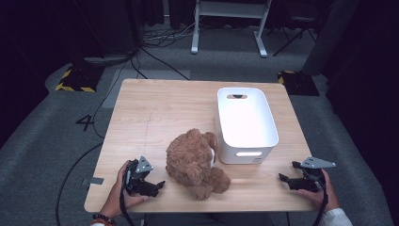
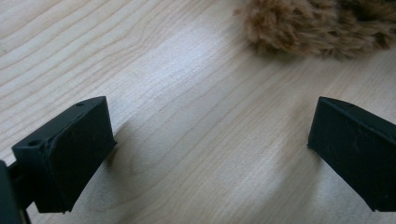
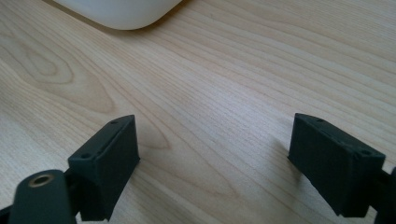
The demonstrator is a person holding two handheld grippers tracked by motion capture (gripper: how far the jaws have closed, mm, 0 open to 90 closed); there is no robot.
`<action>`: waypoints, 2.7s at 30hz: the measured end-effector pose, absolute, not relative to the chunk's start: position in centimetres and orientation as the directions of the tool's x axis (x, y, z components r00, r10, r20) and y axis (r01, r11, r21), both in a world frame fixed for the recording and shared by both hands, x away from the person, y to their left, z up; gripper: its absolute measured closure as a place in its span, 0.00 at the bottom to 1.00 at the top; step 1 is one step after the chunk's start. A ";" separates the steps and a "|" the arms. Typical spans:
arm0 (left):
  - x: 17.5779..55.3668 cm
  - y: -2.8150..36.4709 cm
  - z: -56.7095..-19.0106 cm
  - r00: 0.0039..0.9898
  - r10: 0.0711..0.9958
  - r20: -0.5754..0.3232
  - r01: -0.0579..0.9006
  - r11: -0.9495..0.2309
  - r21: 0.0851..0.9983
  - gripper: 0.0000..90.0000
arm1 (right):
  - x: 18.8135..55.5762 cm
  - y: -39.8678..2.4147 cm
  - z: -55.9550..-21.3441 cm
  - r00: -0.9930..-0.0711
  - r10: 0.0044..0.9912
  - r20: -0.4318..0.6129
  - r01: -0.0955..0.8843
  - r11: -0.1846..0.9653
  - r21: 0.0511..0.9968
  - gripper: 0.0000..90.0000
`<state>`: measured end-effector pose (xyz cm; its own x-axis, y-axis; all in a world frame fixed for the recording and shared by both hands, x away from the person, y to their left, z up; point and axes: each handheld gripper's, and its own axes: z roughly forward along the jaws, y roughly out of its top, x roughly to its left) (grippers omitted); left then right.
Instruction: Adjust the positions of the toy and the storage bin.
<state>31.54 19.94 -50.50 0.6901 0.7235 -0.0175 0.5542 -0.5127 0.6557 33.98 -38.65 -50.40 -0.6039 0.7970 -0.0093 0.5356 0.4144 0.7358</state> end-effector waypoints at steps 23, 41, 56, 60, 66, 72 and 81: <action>30.9 20.5 -50.5 0.679 0.734 -0.018 0.555 -0.498 0.667 0.06 | 33.3 -36.0 -43.8 -0.708 0.702 -0.085 0.323 0.429 0.844 0.29; 30.9 20.5 -50.5 0.680 0.733 -0.019 0.555 -0.497 0.667 0.06 | 34.3 -32.6 -38.2 -0.756 0.632 -0.171 0.191 0.462 0.866 0.29; 30.9 20.5 -50.5 0.679 0.734 -0.018 0.555 -0.497 0.667 0.06 | 36.8 -28.0 -37.9 -0.819 0.551 -0.161 0.196 0.531 0.824 0.32; 30.9 20.5 -50.5 0.680 0.733 -0.019 0.555 -0.497 0.667 0.06 | 37.5 -27.0 -38.4 -0.832 0.535 -0.147 0.206 0.544 0.814 0.37; 30.9 20.5 -50.5 0.679 0.734 -0.018 0.556 -0.498 0.666 0.06 | 38.1 -25.8 -39.2 -0.869 0.479 -0.129 0.209 0.588 0.781 0.50; 30.9 20.4 -50.5 0.677 0.736 -0.018 0.557 -0.496 0.666 0.06 | 38.1 -25.0 -39.4 -0.899 0.414 -0.141 0.176 0.637 0.750 0.69; 30.9 20.4 -50.5 0.677 0.736 -0.018 0.557 -0.496 0.666 0.06 | 37.7 -25.5 -38.9 -0.923 0.357 -0.143 0.126 0.634 0.763 0.84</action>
